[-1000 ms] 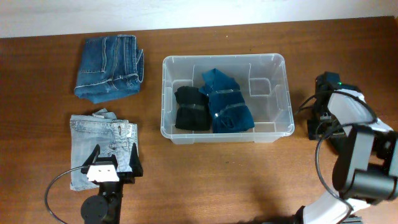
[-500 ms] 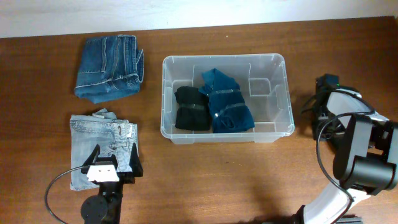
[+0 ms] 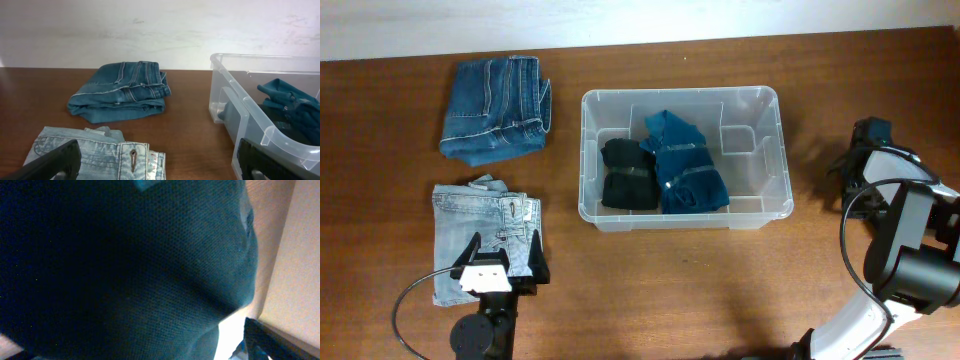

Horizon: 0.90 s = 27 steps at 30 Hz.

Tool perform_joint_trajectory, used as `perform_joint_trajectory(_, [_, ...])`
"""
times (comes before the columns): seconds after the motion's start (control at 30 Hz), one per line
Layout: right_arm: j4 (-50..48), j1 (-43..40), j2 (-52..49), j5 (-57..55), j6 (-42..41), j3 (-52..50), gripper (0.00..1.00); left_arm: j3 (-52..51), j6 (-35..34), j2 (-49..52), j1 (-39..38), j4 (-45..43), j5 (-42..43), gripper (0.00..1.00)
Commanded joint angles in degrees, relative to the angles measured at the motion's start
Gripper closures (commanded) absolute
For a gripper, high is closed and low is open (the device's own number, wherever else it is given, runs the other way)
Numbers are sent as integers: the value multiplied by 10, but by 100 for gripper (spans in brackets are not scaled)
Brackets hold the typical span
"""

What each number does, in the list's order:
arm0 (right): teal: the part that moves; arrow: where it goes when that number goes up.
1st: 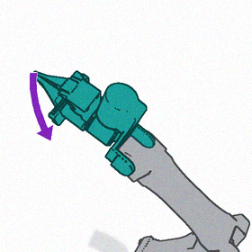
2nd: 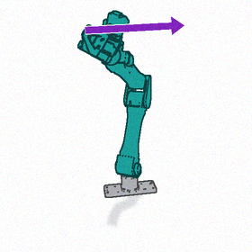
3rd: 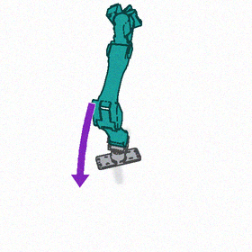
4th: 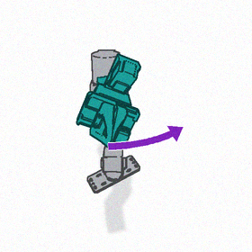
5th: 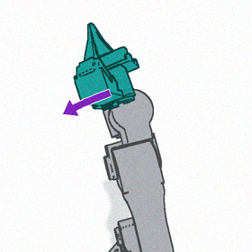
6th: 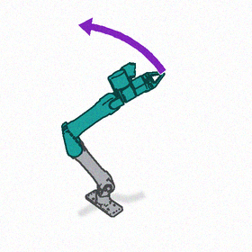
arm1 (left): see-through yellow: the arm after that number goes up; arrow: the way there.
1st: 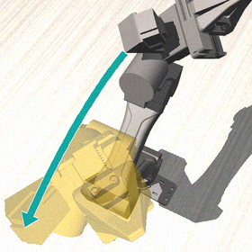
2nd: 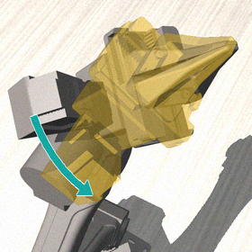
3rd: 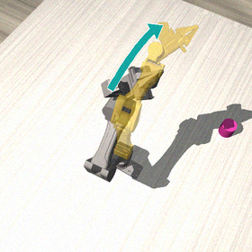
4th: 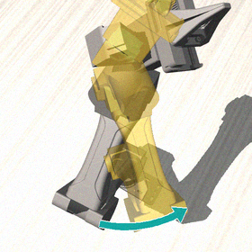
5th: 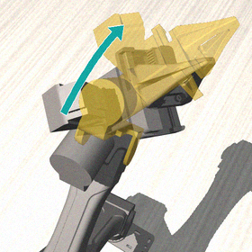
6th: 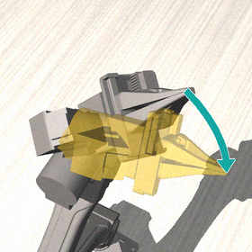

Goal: Pack container
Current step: 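Grasp the second black taped bundle with the right gripper and lift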

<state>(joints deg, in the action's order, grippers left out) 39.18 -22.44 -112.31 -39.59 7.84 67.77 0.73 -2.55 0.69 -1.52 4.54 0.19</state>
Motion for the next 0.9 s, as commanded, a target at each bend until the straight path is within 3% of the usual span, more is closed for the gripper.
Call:
perform_joint_trajectory(0.0, [-19, -1, -26, 36, 47, -4, 9, -2, 11, -3, -2, 2, 0, 1])
perform_joint_trajectory(0.1, [-37, -1, -26, 68, 120, -4, 7, -2, 11, -3, -2, 2, 0, 1])
perform_joint_trajectory(0.23, [-81, -1, -26, 68, 154, -4, 6, -2, 11, -3, -2, 2, 0, 1])
perform_joint_trajectory(0.67, [-124, -17, -26, 101, 172, -4, 1, -2, 11, -3, -2, 2, 0, 1])
perform_joint_trajectory(0.87, [-122, -17, -28, 107, 167, -4, 46, -2, 11, -3, -2, 2, 0, 1])
